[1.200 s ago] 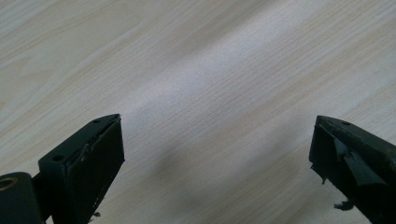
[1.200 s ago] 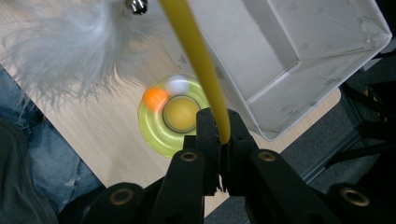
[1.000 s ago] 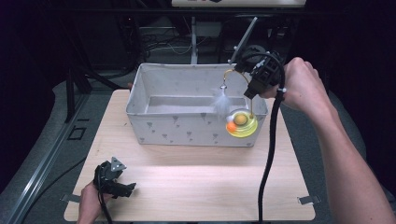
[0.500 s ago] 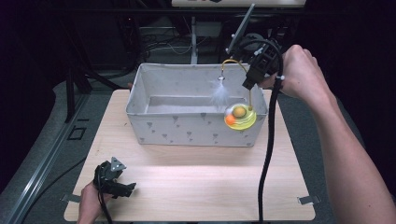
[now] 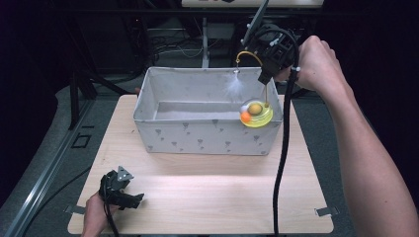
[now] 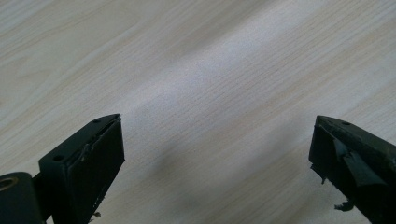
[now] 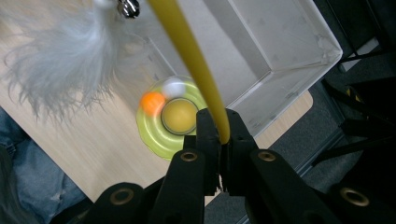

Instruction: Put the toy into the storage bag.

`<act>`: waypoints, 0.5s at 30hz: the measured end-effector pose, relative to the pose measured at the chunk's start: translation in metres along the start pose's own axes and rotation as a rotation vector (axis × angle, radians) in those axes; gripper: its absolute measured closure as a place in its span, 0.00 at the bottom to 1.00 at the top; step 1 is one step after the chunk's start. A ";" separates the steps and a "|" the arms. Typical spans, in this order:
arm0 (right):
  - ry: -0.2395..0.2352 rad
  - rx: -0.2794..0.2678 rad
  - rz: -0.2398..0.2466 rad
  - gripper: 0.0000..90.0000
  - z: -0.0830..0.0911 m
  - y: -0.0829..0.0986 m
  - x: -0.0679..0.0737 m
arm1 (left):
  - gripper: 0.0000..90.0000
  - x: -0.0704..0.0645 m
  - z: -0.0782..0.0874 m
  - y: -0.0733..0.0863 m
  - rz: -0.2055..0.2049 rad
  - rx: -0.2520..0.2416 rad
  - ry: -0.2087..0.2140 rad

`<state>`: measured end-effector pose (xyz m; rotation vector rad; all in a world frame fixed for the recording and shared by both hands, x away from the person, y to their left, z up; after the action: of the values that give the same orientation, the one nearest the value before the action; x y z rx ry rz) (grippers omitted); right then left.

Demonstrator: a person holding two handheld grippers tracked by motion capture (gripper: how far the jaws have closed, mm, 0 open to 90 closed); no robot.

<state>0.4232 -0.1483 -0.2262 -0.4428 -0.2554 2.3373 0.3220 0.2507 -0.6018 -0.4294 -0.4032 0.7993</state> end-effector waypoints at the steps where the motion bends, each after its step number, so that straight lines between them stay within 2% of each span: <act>1: 0.001 -0.004 -0.004 0.97 -0.001 0.000 -0.001 | 0.04 0.000 0.000 0.000 -0.001 0.001 0.002; 6: 0.012 0.001 -0.013 0.97 -0.005 -0.003 -0.007 | 0.04 0.000 0.000 0.000 0.000 0.001 0.001; 7: 0.007 -0.016 -0.029 0.97 -0.007 -0.004 -0.008 | 0.04 0.000 0.000 0.000 0.000 0.002 0.003; 9: 0.019 0.001 -0.021 0.97 -0.006 -0.004 -0.011 | 0.04 0.000 0.000 0.000 -0.001 0.002 0.001; 15: 0.032 -0.014 -0.054 0.97 -0.010 -0.006 -0.019 | 0.04 0.000 0.000 0.000 -0.003 0.005 0.001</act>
<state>0.4435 -0.1570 -0.2293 -0.4744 -0.2657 2.2753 0.3217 0.2506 -0.6021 -0.4245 -0.4006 0.7969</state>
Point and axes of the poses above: each handheld gripper's, and its own axes: z roughly backward along the jaws, y roughly out of its underside, x roughly to its left, the point moved 5 cm from there along -z, roughly forward along the jaws, and after that the axes turned 6 degrees about -z, right-handed, at the moved point
